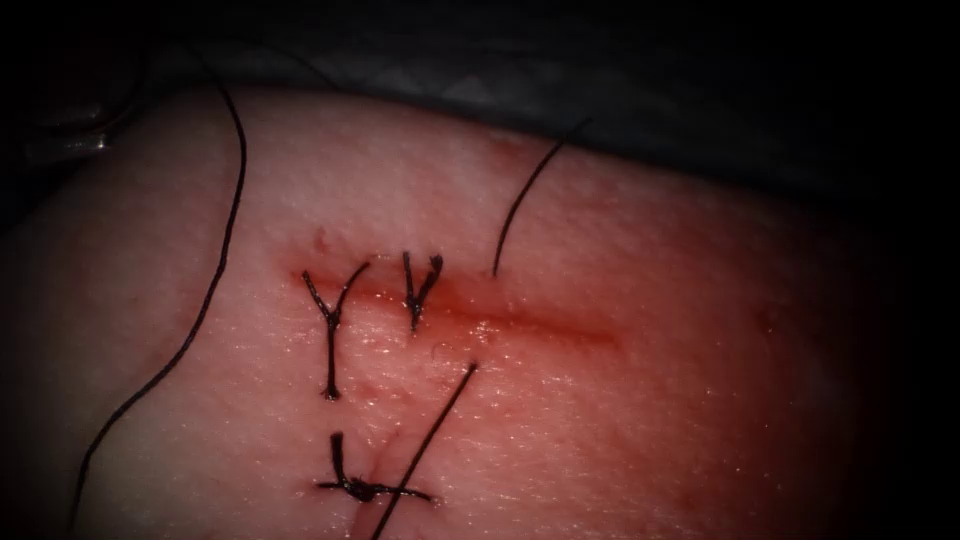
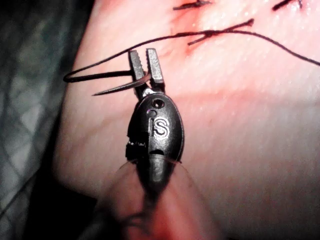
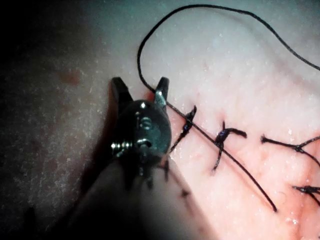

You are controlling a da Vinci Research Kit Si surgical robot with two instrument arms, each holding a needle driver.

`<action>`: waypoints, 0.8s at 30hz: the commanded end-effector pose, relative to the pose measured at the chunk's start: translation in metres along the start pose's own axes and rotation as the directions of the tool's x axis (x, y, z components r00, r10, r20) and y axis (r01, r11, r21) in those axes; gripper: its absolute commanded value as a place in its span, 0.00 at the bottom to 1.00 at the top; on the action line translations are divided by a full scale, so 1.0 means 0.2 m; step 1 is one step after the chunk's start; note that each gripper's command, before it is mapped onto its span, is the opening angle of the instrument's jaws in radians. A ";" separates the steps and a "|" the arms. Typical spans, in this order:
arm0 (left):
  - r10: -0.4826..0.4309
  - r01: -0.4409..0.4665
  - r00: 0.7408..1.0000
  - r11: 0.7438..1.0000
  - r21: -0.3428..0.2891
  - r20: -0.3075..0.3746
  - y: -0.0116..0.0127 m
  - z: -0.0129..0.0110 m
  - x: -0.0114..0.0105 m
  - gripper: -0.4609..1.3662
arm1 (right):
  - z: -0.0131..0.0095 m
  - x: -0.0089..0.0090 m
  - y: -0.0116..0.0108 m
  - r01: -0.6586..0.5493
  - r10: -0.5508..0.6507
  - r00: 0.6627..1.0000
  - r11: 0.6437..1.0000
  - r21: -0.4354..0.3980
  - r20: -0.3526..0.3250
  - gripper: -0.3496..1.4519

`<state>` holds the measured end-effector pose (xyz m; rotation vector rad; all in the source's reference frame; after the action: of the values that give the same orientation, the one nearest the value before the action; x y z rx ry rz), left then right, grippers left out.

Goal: Wound Closure
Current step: Pull the suture through the wound until a short tail remains above

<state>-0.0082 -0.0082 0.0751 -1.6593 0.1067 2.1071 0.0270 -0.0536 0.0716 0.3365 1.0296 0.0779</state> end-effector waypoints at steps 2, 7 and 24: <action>0.002 -0.002 1.000 1.000 -0.001 0.007 -0.002 -0.002 0.000 0.06 | -0.010 -0.001 0.000 -0.001 0.001 1.000 1.000 -0.008 -0.012 0.96; 0.003 -0.003 1.000 1.000 0.005 0.013 -0.005 -0.004 -0.002 0.06 | -0.041 -0.005 0.004 -0.004 0.000 0.996 0.999 -0.040 -0.094 0.91; 0.002 -0.002 1.000 1.000 0.014 0.017 -0.002 -0.002 0.000 0.06 | -0.058 -0.059 0.071 0.043 -0.061 0.997 0.957 -0.286 -0.054 0.87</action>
<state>-0.0077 -0.0080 0.0751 -1.6293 0.1237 2.1145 0.0124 -0.0396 0.0812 0.0356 1.0702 0.1918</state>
